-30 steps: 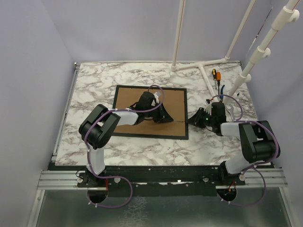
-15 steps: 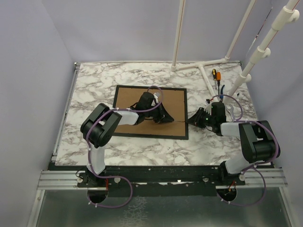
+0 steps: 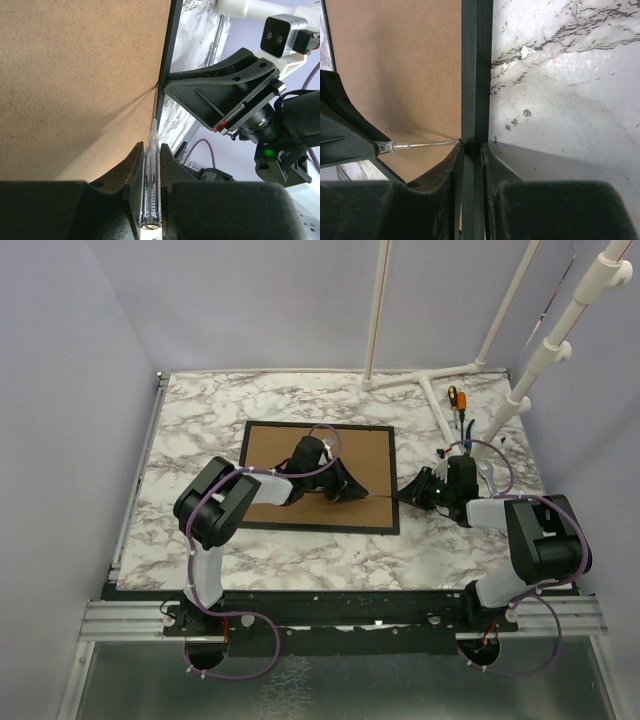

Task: Take the photo out of the frame
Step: Release the photo frame item from the photo frame.

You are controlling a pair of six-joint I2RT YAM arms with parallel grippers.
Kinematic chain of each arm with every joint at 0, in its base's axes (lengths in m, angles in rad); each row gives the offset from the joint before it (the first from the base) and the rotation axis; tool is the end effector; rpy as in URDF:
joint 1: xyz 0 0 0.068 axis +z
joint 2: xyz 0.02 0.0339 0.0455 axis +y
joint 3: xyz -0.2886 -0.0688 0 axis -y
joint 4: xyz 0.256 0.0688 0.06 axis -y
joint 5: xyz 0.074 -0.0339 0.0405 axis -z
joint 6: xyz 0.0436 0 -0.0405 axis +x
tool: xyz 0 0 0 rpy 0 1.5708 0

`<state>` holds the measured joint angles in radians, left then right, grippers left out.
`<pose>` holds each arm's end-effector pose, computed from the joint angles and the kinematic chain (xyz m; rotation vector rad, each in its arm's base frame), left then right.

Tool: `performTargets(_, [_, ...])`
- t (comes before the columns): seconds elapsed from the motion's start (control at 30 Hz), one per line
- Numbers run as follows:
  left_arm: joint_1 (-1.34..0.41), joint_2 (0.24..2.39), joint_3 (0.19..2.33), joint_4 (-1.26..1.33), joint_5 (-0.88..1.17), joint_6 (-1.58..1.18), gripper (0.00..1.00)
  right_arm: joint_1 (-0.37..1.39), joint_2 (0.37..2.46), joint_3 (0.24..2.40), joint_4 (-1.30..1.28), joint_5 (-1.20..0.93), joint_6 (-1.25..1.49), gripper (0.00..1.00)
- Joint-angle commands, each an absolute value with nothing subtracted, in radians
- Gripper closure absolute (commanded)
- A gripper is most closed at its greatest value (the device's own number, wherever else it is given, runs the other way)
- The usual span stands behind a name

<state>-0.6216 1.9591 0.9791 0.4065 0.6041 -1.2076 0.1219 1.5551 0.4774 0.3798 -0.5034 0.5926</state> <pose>0.3221 -0.2612 0.1418 -0.3185 2.5366 -1.5666 0.2709 0.0544 0.1329 0.2709 2.3254 0.9392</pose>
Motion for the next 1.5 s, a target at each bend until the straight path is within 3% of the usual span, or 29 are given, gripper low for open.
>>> performTargets(0.0, [-0.627,1.995,0.974,0.407,0.611,-1.222,1.00,0.121,1.580,0.469,0.407,-0.518,0.571,0.81])
performTargets(0.2, [-0.630,1.995,0.979,0.407,0.612,-1.235,1.00,0.121,1.593,0.469,0.419,-0.542,0.568,0.89])
performTargets(1.47, [-0.744,2.015,1.132,0.405,0.572,-1.363,1.00,0.126,1.617,0.456,0.462,-0.612,0.569,0.93])
